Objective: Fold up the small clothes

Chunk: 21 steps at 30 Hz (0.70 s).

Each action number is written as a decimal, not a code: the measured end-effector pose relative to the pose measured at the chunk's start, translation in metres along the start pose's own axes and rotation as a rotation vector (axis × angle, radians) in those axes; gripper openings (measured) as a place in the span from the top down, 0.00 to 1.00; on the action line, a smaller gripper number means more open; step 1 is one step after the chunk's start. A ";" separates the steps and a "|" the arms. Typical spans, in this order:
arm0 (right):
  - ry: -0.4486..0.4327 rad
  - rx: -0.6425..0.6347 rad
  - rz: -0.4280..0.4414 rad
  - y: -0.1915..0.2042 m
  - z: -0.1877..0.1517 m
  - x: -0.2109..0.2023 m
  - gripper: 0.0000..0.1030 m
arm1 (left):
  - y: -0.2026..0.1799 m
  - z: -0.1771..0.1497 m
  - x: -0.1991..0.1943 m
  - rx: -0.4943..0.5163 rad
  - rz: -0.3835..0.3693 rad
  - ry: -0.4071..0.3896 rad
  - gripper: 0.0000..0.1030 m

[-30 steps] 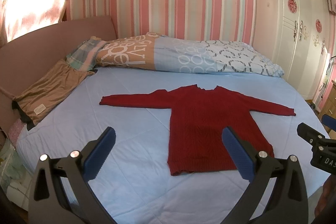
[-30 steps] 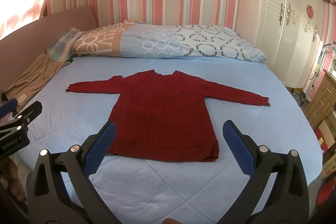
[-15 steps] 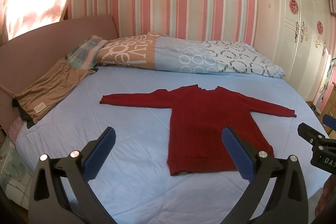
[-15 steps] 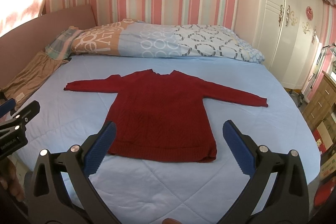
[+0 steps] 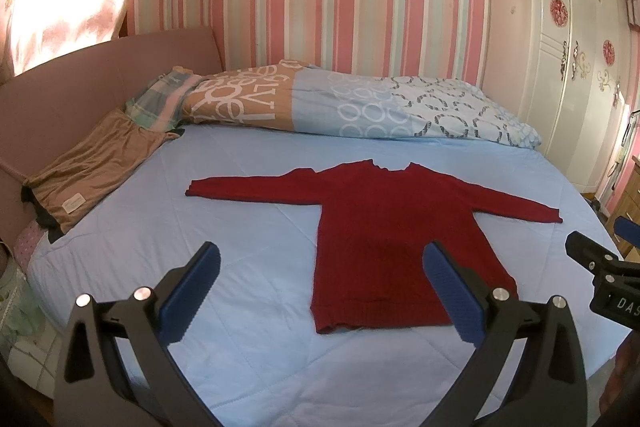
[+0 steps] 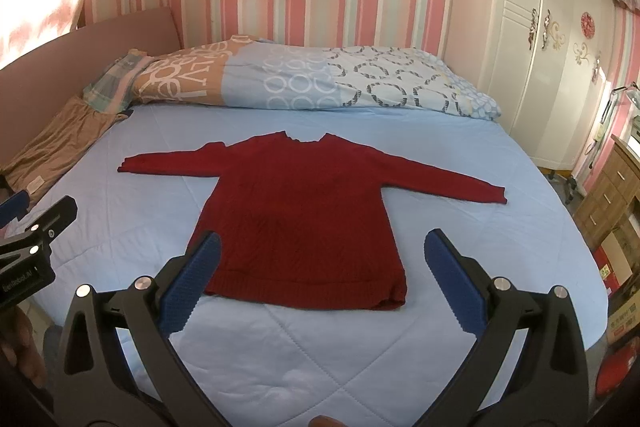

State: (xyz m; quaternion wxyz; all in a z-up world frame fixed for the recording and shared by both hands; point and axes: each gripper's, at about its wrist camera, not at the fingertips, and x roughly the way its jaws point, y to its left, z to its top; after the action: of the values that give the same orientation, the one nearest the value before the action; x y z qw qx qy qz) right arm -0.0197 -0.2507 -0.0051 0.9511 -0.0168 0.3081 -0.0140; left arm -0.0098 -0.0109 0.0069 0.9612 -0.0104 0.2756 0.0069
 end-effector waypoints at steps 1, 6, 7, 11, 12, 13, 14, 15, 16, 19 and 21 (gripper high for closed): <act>-0.001 0.000 -0.001 0.000 0.000 0.000 0.03 | 0.000 -0.001 0.000 0.001 0.002 -0.001 0.01; 0.000 0.005 -0.004 -0.004 0.000 0.000 0.03 | -0.001 -0.002 0.000 0.002 0.003 -0.001 0.01; -0.001 0.007 -0.005 -0.005 -0.001 0.000 0.03 | 0.000 -0.002 0.000 0.001 0.000 0.000 0.01; 0.004 0.009 -0.006 -0.004 0.001 0.002 0.03 | -0.002 -0.002 0.001 0.001 -0.002 0.002 0.01; 0.003 0.009 -0.008 -0.005 0.000 0.002 0.03 | -0.002 -0.002 0.001 0.001 -0.001 0.003 0.01; 0.004 0.010 -0.007 -0.004 0.001 0.002 0.03 | -0.002 -0.002 0.001 0.002 0.000 0.002 0.01; 0.004 0.012 -0.006 -0.004 0.001 0.002 0.03 | -0.002 -0.003 0.001 0.002 -0.002 0.002 0.01; 0.004 0.012 -0.007 -0.003 0.001 0.002 0.03 | -0.002 -0.002 0.001 0.003 -0.001 0.002 0.01; 0.004 0.010 -0.007 -0.003 0.001 0.002 0.03 | -0.003 -0.003 0.001 0.002 0.000 0.001 0.01; 0.004 0.012 -0.007 -0.003 0.001 0.002 0.03 | -0.003 -0.003 0.001 0.002 0.002 0.000 0.01; 0.004 0.012 -0.006 -0.003 0.001 0.002 0.03 | -0.004 -0.003 0.002 0.003 0.003 -0.001 0.01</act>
State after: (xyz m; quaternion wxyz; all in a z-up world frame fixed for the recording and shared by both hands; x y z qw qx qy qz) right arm -0.0171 -0.2538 -0.0054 0.9505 -0.0121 0.3100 -0.0186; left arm -0.0099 -0.0146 0.0038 0.9614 -0.0086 0.2749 0.0082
